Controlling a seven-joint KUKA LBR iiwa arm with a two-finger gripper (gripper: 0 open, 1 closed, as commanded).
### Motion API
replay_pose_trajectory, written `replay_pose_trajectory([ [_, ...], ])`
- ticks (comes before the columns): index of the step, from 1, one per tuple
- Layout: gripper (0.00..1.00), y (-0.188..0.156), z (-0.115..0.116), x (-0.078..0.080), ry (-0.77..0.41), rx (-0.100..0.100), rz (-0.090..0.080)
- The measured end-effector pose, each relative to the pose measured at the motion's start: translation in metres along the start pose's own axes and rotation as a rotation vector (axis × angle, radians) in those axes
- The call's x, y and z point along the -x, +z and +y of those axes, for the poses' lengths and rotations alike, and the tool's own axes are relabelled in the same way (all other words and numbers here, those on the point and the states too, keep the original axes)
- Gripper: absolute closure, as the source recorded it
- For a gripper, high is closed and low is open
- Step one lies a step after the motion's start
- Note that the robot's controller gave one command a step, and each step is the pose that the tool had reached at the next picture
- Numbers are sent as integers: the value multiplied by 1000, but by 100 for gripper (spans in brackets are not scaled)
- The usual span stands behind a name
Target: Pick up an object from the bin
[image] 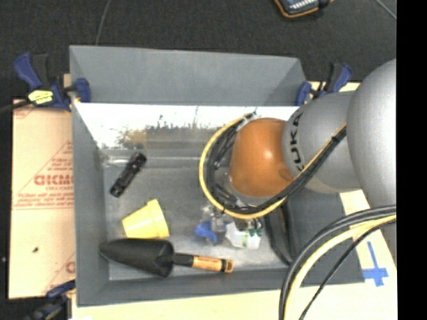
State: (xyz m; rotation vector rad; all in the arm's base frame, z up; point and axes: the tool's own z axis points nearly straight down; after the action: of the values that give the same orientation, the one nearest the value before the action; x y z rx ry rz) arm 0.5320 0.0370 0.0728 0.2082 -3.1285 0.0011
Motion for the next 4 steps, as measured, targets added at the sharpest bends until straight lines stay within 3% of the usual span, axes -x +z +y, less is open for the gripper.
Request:
replay_pose_trajectory([
  [1,100,0,0,0,0,0,0],
  [2,100,-23,0,-3,1,1,10],
  [3,100,-66,-1,-1,2,0,2],
  [4,100,-83,-1,0,3,-1,-3],
])
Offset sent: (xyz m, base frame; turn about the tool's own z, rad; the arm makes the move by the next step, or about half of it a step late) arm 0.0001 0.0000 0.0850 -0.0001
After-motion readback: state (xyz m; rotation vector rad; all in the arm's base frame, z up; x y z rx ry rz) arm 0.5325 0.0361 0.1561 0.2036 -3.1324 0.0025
